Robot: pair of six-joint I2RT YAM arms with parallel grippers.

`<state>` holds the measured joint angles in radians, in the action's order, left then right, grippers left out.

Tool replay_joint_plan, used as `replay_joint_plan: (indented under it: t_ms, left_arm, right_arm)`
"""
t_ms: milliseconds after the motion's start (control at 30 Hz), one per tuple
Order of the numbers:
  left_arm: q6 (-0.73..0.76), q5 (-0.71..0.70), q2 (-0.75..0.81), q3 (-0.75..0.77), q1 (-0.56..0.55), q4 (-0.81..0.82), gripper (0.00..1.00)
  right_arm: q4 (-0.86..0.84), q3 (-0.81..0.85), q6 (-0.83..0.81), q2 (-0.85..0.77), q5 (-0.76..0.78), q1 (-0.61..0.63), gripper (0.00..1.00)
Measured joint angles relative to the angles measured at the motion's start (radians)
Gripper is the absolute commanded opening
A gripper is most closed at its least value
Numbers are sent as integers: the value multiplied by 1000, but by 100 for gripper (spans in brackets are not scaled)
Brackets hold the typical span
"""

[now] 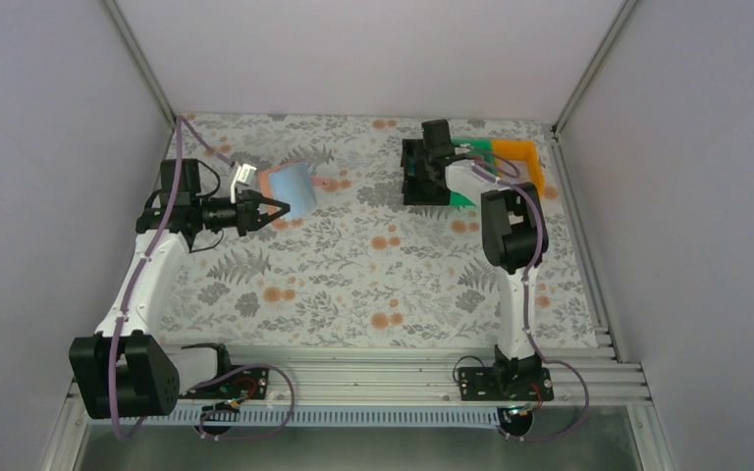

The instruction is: Take the credit cards out of the card holder

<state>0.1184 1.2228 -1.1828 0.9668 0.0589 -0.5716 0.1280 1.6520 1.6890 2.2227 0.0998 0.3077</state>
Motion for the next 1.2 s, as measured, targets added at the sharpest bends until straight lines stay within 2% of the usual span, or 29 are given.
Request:
replay_joint_plan:
  t_ms: [100, 167, 233, 267, 333, 433, 533, 633, 733, 833, 900, 1000, 1200]
  left_arm:
    - [0, 0, 1, 0, 0, 1, 2]
    - [0, 0, 1, 0, 0, 1, 2]
    - [0, 0, 2, 0, 0, 1, 2]
    - [0, 0, 2, 0, 0, 2, 2]
    - [0, 0, 2, 0, 0, 2, 2]
    - [1, 0, 6, 0, 0, 1, 2]
    - [6, 1, 14, 0, 0, 0, 2]
    - [27, 11, 14, 0, 0, -15, 2]
    - [72, 40, 14, 15, -2, -60, 2]
    - [162, 70, 13, 74, -13, -151, 2]
    - [250, 70, 11, 153, -32, -245, 3]
    - [428, 56, 2, 345, -67, -422, 2]
    - [695, 51, 20, 674, -86, -663, 2]
  right_arm:
    - [6, -24, -6, -8, -4, 0, 79]
    - [22, -31, -16, -15, -3, 0, 88]
    - [31, -31, -27, -23, -1, -1, 91]
    - [34, -31, -37, -30, 0, -1, 95]
    - [39, -29, -66, -48, 6, -1, 99]
    - [72, 8, -158, -77, 20, -1, 100]
    - [79, 29, -293, -129, 31, 1, 100]
    - [46, -26, -479, -250, 24, 7, 98]
    - [-22, -84, -750, -412, -98, 11, 93]
    - [-64, -76, -1005, -517, -307, 17, 91]
    - [-59, -54, -1164, -558, -483, 29, 87]
    - [-2, -40, -1395, -616, -760, 86, 86]
    - [107, -84, -1720, -770, -1138, 220, 84]
